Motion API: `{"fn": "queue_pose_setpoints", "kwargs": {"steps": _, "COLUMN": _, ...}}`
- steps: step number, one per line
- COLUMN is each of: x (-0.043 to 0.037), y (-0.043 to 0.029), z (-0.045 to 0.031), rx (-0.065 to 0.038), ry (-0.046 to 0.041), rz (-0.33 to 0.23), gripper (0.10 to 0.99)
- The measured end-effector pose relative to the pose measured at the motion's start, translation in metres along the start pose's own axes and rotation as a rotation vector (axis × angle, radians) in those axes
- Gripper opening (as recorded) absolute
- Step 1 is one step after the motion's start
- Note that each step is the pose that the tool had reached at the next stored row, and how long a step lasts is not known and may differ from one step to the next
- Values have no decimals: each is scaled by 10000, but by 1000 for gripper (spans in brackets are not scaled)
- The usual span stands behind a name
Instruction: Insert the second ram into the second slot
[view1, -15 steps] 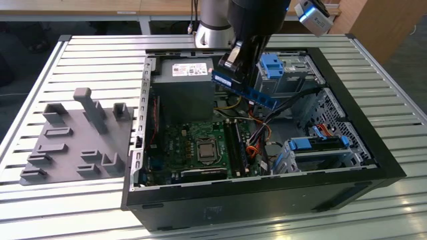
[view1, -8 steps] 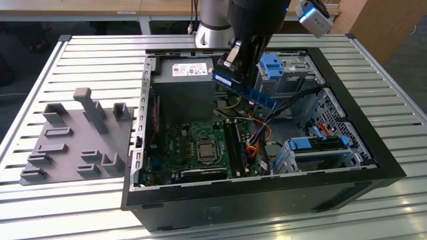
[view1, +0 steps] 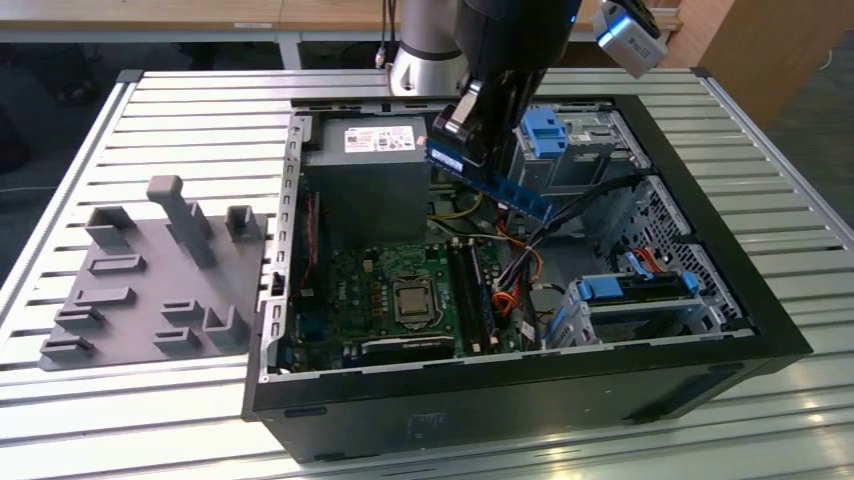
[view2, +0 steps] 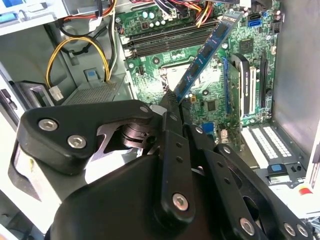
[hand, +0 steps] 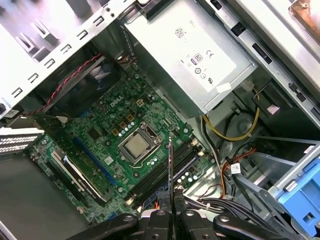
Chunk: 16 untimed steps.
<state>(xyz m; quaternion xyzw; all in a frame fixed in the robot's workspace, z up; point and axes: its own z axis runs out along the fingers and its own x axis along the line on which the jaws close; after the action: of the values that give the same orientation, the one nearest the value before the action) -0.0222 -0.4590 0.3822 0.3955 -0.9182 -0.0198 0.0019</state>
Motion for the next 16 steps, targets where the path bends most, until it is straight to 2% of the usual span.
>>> {"fn": "queue_pose_setpoints", "kwargs": {"steps": 16, "x": 0, "y": 0, "z": 0, "rx": 6, "ry": -18, "rz": 479, "gripper": 137}}
